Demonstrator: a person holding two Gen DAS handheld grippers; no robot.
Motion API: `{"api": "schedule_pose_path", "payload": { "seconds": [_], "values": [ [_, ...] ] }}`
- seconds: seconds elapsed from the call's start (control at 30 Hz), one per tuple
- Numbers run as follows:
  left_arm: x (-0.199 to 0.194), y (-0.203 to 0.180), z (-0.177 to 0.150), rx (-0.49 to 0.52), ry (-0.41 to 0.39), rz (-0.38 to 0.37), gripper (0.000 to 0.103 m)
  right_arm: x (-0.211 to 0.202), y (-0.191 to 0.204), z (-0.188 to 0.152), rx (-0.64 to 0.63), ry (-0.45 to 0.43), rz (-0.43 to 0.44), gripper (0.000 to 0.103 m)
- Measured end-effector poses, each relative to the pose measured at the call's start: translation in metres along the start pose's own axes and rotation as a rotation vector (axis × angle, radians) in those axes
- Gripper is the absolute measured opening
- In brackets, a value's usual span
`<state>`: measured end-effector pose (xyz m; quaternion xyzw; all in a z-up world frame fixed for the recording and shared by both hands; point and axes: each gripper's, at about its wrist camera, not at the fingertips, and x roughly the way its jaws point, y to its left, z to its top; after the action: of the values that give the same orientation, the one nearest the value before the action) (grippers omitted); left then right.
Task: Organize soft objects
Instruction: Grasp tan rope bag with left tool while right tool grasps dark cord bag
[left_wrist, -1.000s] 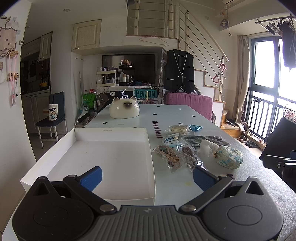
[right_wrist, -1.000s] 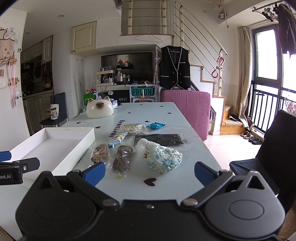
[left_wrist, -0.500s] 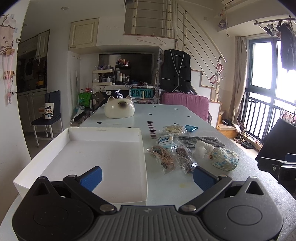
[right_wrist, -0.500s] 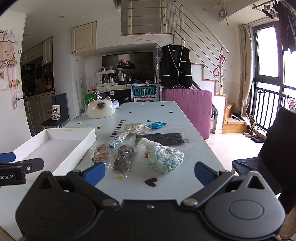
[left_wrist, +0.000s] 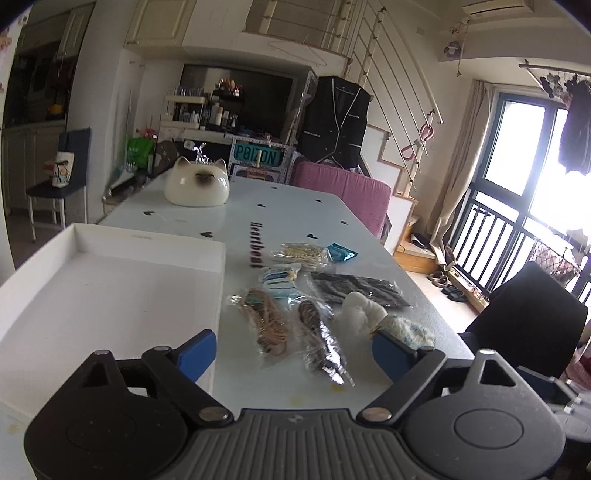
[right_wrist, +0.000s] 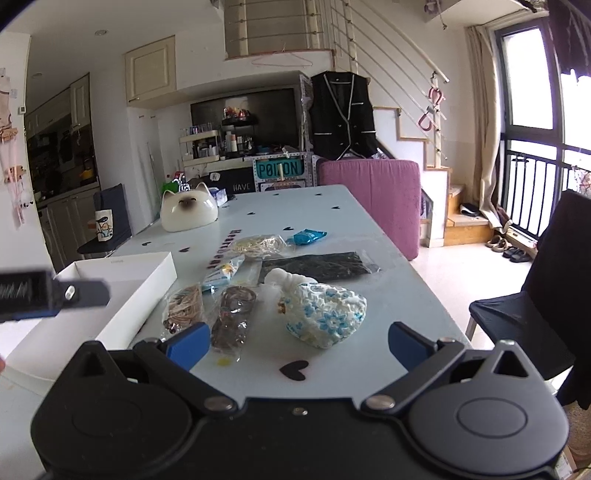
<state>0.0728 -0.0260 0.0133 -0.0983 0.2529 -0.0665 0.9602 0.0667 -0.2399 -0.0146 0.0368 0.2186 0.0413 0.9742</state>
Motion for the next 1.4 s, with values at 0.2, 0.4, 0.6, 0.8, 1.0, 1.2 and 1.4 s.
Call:
{"api": "schedule_pose_path", "payload": {
  "seconds": [0.2, 0.4, 0.6, 0.8, 1.0, 1.2, 1.4],
  "values": [
    [0.04, -0.011, 0.023, -0.073, 0.074, -0.037, 0.084, 0.023, 0.002, 0.008, -0.02, 0.015, 0.066, 0.103],
    [0.089, -0.021, 0.04, -0.106, 0.164, -0.008, 0.08, 0.05, 0.004, 0.013, -0.018, 0.053, 0.156, 0.089],
    [0.132, -0.02, 0.048, -0.173, 0.27, 0.064, 0.075, 0.079, 0.01, 0.012, -0.002, 0.112, 0.222, 0.072],
    [0.163, -0.027, 0.049, -0.126, 0.31, 0.162, 0.065, 0.103, 0.019, 0.006, -0.003, 0.176, 0.273, 0.062],
    [0.18, -0.032, 0.041, -0.031, 0.329, 0.215, 0.061, 0.121, 0.026, 0.001, 0.001, 0.232, 0.319, 0.055],
    [0.186, -0.03, 0.037, 0.027, 0.338, 0.221, 0.033, 0.137, 0.029, -0.007, -0.009, 0.278, 0.325, 0.039],
    [0.186, -0.029, 0.03, 0.046, 0.369, 0.177, 0.013, 0.136, 0.027, -0.012, -0.054, 0.27, 0.273, 0.005]
  ]
}}
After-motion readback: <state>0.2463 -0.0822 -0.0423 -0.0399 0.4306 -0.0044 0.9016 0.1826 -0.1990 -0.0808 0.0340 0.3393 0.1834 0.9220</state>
